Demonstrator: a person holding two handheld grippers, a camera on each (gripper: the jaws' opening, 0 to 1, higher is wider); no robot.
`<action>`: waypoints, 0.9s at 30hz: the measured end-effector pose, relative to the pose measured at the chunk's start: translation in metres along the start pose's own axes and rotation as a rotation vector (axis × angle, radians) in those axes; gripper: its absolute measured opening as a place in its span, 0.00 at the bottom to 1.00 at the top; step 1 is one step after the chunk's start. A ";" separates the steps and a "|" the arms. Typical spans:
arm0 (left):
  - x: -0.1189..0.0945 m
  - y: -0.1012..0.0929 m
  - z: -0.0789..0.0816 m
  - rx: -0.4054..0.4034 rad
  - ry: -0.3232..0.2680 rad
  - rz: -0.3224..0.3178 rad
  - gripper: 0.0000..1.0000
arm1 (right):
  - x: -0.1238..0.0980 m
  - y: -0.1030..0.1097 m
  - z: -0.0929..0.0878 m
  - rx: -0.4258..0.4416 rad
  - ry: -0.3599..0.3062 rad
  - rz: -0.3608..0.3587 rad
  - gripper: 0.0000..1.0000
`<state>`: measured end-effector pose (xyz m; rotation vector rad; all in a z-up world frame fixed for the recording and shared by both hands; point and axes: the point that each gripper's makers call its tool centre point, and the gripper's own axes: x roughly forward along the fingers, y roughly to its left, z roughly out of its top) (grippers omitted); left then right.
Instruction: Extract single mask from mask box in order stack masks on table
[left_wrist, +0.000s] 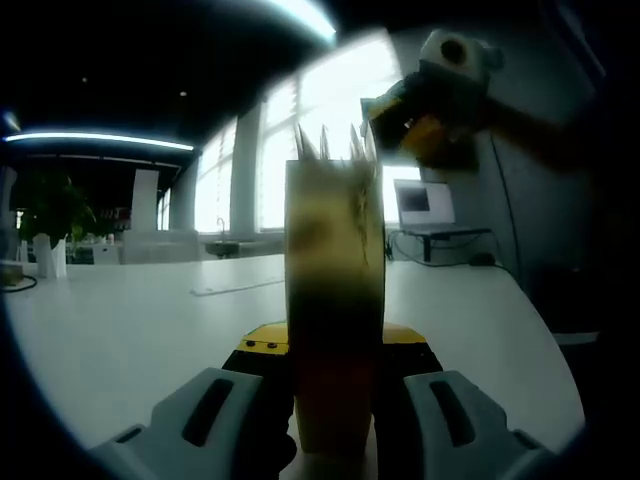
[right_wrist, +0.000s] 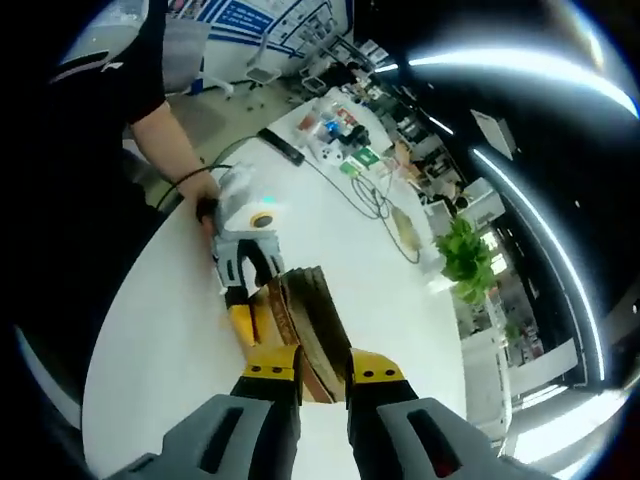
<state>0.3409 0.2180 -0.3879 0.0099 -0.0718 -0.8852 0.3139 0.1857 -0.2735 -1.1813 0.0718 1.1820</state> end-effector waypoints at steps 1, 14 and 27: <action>0.000 0.000 0.000 0.000 0.000 0.000 0.20 | 0.001 0.001 0.000 -0.003 0.002 0.007 0.13; 0.000 -0.001 -0.001 -0.007 0.002 -0.006 0.20 | 0.018 0.005 -0.002 -0.101 0.021 0.066 0.11; 0.000 -0.001 -0.001 -0.010 0.002 -0.010 0.20 | 0.018 0.009 -0.005 -0.173 0.041 0.087 0.08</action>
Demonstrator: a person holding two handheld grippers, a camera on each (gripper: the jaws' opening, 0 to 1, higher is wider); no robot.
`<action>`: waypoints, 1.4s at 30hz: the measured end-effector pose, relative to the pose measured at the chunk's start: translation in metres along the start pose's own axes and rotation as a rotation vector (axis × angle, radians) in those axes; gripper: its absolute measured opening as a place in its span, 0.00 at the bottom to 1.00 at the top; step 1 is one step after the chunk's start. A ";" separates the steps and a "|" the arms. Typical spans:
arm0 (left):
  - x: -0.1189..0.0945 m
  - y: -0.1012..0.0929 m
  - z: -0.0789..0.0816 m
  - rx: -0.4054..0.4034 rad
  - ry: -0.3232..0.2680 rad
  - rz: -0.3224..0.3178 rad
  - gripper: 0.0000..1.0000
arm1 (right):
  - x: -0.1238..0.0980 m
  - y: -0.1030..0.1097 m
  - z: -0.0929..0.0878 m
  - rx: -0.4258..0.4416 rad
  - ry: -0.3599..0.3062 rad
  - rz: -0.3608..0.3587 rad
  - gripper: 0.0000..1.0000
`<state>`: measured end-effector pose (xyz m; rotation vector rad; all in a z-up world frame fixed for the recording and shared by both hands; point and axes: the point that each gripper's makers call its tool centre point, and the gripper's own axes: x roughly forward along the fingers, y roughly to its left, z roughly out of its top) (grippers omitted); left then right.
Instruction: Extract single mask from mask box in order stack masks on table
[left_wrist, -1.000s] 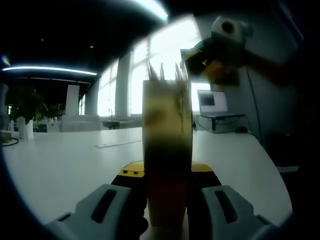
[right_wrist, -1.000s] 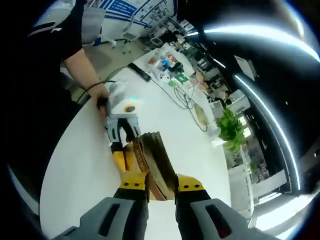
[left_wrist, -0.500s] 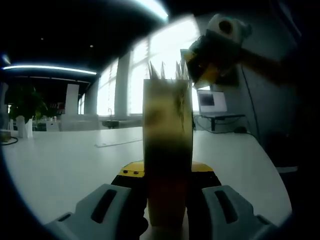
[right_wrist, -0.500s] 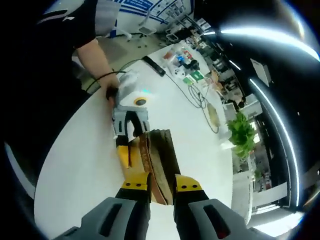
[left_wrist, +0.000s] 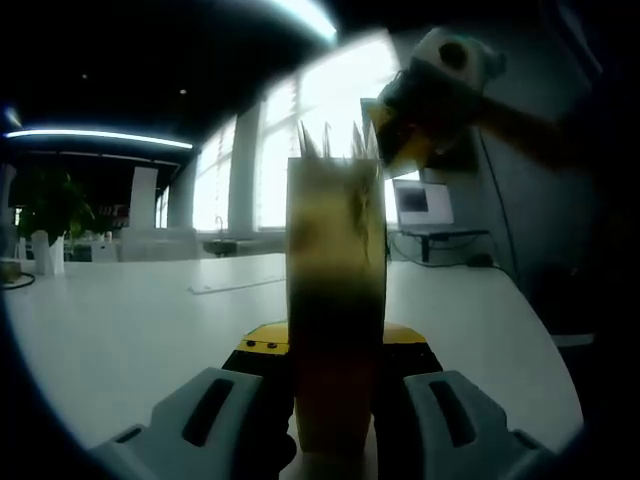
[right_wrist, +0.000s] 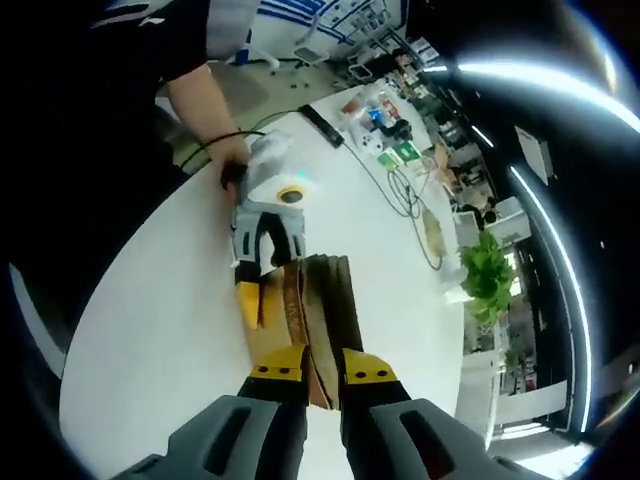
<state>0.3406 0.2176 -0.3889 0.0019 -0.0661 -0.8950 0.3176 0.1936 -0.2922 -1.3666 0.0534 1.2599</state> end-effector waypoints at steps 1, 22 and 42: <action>0.000 0.000 0.000 0.000 0.000 0.000 0.20 | 0.000 0.000 0.001 0.002 -0.003 0.007 0.07; 0.000 -0.002 0.000 0.002 0.001 -0.002 0.20 | 0.011 0.005 0.005 -0.082 0.047 0.083 0.05; 0.000 0.001 -0.001 0.003 0.002 -0.003 0.20 | 0.016 0.005 0.005 -0.093 0.145 0.304 0.01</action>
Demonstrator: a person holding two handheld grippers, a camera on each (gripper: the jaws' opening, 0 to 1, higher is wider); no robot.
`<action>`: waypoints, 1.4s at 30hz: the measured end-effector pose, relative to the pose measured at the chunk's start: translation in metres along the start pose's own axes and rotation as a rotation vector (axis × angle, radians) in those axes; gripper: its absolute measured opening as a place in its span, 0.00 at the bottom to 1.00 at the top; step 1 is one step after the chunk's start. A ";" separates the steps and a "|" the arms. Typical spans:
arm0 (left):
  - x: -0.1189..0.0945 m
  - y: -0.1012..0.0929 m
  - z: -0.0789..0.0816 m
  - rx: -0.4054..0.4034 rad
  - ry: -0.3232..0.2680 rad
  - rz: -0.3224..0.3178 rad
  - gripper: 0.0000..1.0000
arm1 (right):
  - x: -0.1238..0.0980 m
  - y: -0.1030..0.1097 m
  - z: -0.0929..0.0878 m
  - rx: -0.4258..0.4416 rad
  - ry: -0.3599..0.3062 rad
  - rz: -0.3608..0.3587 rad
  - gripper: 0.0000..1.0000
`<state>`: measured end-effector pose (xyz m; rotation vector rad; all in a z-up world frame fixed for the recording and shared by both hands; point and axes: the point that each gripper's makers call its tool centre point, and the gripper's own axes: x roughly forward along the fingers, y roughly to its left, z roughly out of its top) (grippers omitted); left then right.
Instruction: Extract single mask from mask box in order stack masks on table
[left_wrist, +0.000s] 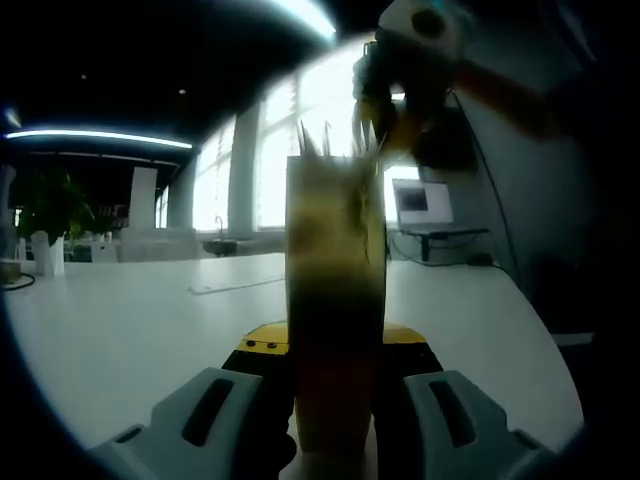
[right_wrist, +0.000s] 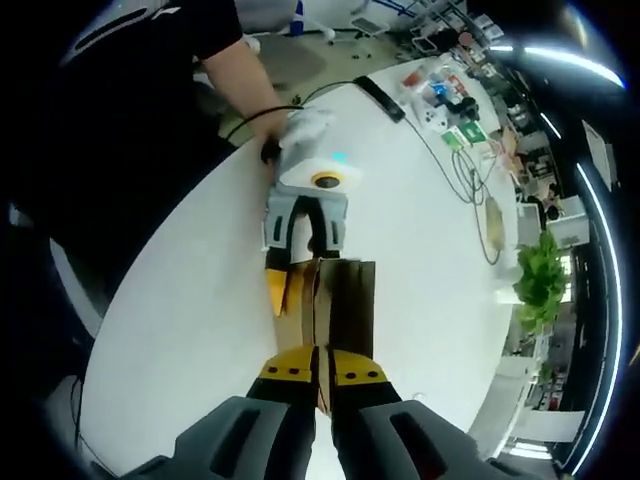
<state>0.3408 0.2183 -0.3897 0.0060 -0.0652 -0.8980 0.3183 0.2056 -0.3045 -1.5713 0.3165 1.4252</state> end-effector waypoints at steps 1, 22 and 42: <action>0.000 0.000 0.000 0.000 0.000 0.000 0.20 | 0.000 0.000 0.000 -0.001 0.004 0.009 0.01; 0.000 -0.002 0.000 0.000 0.002 -0.004 0.20 | 0.011 0.007 -0.001 0.002 0.044 0.138 0.00; 0.001 -0.002 -0.001 -0.002 0.002 -0.006 0.20 | 0.012 0.008 -0.001 -0.027 0.033 0.081 0.00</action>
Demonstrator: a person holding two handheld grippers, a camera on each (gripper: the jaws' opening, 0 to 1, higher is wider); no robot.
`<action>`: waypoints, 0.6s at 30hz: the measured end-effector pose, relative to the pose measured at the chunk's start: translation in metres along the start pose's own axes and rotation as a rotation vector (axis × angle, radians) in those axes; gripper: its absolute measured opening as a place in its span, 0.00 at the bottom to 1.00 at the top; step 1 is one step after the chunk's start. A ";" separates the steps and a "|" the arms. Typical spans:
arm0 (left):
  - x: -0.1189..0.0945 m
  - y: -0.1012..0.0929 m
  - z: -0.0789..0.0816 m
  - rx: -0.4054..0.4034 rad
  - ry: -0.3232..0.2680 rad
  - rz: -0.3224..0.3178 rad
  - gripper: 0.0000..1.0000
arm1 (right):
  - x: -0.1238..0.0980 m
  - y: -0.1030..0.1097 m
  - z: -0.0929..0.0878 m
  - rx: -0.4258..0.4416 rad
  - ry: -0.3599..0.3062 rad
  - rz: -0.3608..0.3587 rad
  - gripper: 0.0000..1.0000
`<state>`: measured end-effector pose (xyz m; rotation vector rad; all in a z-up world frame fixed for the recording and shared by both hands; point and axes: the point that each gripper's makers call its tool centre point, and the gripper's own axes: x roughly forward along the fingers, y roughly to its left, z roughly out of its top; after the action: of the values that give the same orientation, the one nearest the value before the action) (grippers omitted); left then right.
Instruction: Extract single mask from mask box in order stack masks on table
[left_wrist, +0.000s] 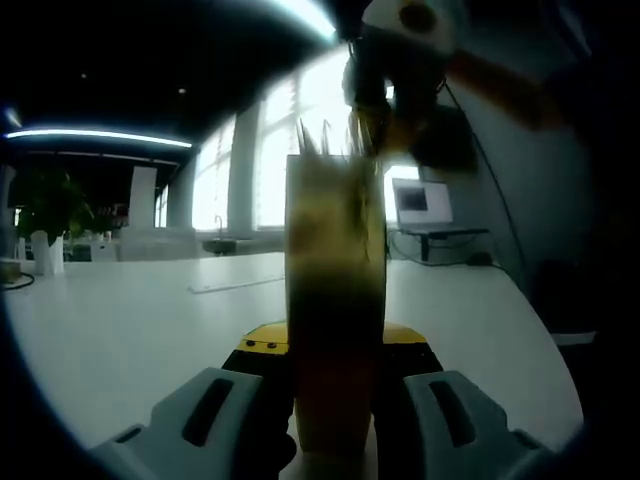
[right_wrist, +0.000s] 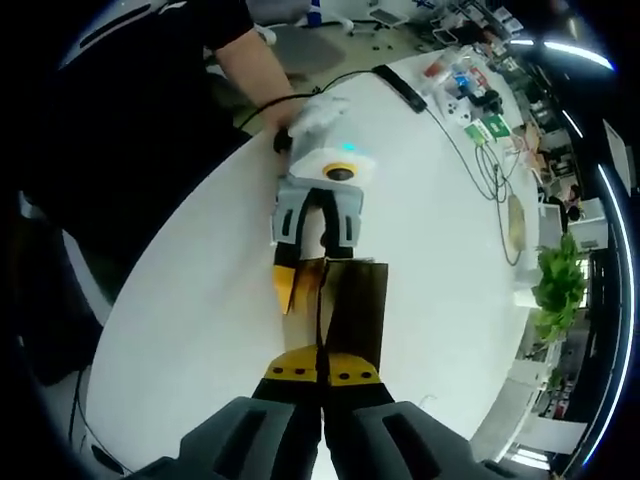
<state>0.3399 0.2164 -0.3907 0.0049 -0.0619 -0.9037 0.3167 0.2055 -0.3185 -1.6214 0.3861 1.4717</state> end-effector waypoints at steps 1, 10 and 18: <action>0.000 0.000 0.000 0.002 0.000 0.001 0.20 | 0.000 -0.002 0.001 -0.006 -0.006 -0.007 0.00; 0.000 0.001 0.000 0.000 0.000 0.000 0.20 | -0.008 -0.005 0.001 -0.020 -0.007 -0.014 0.00; 0.000 -0.001 0.000 0.003 0.002 -0.002 0.20 | -0.021 -0.011 0.001 -0.015 -0.004 -0.054 0.00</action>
<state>0.3392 0.2156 -0.3904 0.0083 -0.0617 -0.9060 0.3191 0.2052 -0.2949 -1.6278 0.3272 1.4407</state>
